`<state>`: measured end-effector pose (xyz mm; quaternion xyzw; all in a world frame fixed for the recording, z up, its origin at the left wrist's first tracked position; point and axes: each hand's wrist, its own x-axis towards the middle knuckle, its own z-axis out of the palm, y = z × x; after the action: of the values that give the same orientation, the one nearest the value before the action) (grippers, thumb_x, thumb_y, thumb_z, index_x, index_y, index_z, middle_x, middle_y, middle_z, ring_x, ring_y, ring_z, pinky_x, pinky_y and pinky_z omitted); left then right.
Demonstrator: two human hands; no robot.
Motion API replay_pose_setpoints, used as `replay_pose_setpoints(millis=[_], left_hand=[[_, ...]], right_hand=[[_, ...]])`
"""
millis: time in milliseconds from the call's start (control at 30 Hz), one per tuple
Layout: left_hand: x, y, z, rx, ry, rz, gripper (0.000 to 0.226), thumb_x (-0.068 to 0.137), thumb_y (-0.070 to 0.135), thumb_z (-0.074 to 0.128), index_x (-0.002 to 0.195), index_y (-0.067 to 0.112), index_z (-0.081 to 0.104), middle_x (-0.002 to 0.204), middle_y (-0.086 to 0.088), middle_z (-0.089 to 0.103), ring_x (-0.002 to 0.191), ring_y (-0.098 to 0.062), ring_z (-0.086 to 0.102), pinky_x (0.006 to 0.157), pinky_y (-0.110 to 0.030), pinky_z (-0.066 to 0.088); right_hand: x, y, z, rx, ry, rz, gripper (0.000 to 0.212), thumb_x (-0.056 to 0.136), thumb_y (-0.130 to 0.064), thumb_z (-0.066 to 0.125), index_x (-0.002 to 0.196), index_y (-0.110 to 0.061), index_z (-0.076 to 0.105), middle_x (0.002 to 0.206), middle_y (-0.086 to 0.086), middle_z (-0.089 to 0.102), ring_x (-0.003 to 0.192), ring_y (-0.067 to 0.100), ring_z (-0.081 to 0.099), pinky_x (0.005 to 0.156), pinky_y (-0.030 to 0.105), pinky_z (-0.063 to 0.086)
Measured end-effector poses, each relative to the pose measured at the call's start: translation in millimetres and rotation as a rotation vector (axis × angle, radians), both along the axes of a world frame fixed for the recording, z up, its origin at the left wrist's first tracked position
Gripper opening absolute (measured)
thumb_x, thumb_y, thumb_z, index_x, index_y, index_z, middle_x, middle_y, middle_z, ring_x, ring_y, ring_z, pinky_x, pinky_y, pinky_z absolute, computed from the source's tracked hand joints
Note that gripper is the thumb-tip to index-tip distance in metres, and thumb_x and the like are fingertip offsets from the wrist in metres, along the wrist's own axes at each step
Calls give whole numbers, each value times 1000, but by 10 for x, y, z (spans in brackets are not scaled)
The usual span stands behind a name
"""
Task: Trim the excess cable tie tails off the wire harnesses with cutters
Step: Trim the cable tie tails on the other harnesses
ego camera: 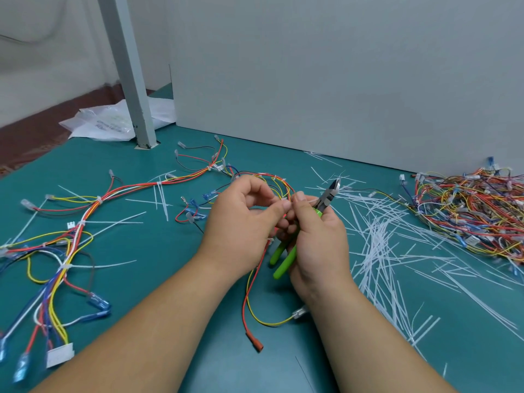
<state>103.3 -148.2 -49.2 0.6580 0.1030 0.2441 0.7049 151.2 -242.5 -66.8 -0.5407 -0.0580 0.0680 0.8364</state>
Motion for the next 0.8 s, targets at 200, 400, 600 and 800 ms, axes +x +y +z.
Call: replay_pose_setpoints(millis=[200,400,600,800], left_hand=[[2,44,8,-60,158,-151,14,97,21,67,86,15,74,73,-1,73,56,-12,63,51,-22,50],[-7,62,4,-117,200,-163,23,96,26,69,81,11,78,68,1,67,47,-10,38,42,-16,33],[18,104,1,-263,220,-154,16,90,24,74,76,18,78,64,1,62,43,-9,29,41,-15,21],[-7,164,31,-340,243,-295,19,90,26,73,72,19,70,66,4,59,42,-5,32,41,-17,20]], right_hand=[[-5,-33,22,9,-33,-45,20,98,-26,68,90,-11,58,64,1,56,61,25,49,64,45,48],[-15,-44,47,-40,-108,-43,14,91,-31,69,83,-21,63,65,-5,63,58,17,59,63,32,51],[-60,-34,69,-194,-170,-79,11,86,-40,69,75,-39,71,63,-9,57,60,12,53,58,29,48],[-88,-51,103,-236,-209,-92,7,85,-40,69,79,-35,71,65,-10,55,62,12,50,63,32,45]])
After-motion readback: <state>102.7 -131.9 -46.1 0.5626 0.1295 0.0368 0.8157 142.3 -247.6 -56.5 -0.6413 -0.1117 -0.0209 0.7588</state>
